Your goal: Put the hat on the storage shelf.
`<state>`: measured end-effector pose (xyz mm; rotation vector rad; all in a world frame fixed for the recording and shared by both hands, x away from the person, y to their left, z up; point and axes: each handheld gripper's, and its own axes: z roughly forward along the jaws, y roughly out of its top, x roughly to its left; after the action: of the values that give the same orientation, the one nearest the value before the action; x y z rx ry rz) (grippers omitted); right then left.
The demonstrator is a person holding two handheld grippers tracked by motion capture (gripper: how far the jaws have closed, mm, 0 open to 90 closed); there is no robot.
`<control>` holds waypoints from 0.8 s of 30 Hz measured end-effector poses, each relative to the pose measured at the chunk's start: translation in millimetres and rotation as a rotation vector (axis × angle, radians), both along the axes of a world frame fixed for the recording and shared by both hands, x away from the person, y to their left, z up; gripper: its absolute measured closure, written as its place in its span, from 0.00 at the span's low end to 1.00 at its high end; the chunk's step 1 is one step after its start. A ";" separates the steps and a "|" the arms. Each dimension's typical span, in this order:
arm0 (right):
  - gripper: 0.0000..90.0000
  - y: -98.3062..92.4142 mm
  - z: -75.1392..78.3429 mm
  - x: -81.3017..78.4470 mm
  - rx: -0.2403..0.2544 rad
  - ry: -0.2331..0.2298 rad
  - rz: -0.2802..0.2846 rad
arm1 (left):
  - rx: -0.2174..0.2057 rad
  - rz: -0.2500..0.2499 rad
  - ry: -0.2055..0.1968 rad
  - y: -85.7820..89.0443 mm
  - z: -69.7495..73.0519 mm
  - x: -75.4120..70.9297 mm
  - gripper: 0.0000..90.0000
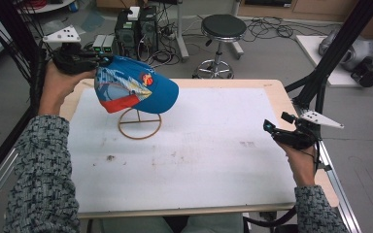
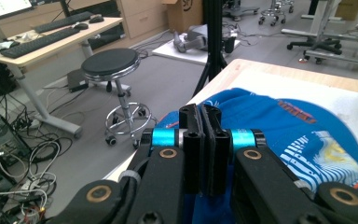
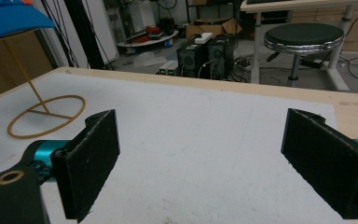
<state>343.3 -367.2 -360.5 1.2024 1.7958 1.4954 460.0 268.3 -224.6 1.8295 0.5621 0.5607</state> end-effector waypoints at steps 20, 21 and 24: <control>0.12 -0.2 -0.4 0.2 0.002 0.002 0.000 | -0.095 -0.033 0.030 0.8 -19.4 8.7 0.81; 0.12 -0.2 -0.4 0.2 0.002 0.002 0.000 | -0.097 -0.030 0.033 1.7 -20.1 8.4 0.81; 0.12 0.1 -0.4 0.1 0.003 0.003 0.000 | -0.109 -0.027 0.031 5.2 -21.6 7.2 0.78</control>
<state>343.5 -367.1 -361.0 1.2063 1.7960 1.4975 467.2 273.5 -246.2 1.7430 0.5771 0.4755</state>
